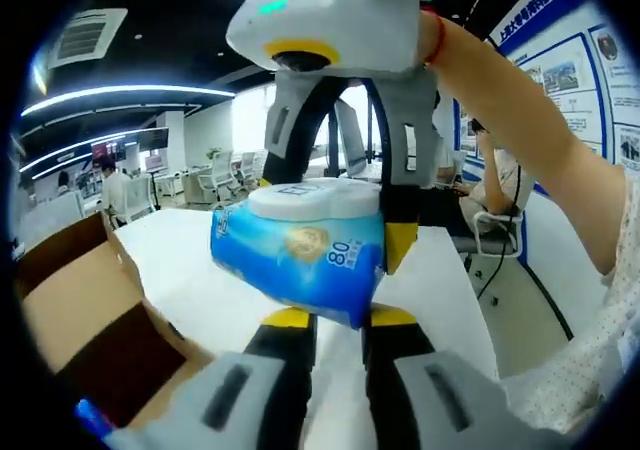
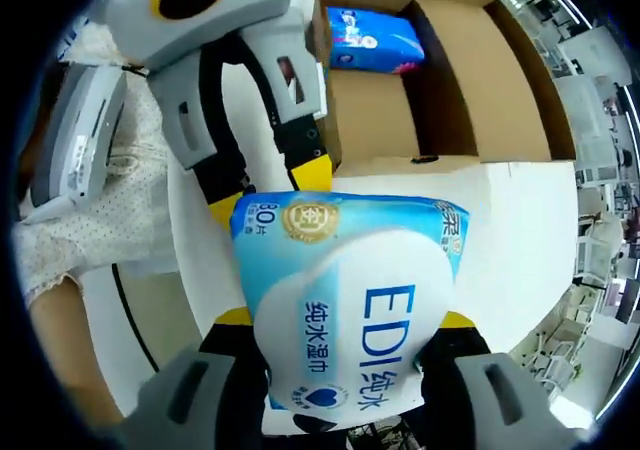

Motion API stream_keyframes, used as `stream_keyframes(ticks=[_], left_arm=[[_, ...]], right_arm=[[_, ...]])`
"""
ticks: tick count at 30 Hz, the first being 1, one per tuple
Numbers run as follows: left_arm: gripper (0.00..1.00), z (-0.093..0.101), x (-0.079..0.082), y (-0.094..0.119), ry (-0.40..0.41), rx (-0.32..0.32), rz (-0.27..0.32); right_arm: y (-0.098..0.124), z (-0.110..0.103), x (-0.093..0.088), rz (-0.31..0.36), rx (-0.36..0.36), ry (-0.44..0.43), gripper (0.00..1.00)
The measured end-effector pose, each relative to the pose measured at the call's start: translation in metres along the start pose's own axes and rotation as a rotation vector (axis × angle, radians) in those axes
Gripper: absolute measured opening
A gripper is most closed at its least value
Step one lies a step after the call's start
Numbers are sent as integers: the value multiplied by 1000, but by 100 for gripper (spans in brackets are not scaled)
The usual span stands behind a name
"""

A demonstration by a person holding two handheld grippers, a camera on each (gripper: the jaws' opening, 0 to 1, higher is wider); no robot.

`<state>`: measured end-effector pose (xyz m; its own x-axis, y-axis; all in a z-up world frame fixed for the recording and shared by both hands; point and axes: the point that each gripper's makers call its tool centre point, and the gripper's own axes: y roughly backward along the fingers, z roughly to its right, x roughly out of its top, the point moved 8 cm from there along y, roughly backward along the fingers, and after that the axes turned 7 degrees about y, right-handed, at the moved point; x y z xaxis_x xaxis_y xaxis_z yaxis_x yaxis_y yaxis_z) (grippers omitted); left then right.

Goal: Operate the shoe box by opening the lid, removing the specified soft item, and placing it in the target area until the item is outside and the box remains undamaged.

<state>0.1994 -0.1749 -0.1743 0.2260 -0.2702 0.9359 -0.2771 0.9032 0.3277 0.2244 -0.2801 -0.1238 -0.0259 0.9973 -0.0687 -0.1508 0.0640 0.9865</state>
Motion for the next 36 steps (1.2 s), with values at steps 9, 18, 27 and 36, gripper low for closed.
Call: stream_keyframes(ticks=[9,18,27,36], left_arm=[[17,6,-41,-25,43,-17,-119],[16,2,-61,-38,42,-19,-166],[14,0,-69,-43,-3,-29,-226],[11,-7,-70,-35,29,-36,-224]], right_arm=[[-52,-6,-9,0,69,19,61],[-77,-2,-13,-7,81,51,61],[-90,4,-15,-27,79,96,61],[-97,6,-17,-36,61,79,66]])
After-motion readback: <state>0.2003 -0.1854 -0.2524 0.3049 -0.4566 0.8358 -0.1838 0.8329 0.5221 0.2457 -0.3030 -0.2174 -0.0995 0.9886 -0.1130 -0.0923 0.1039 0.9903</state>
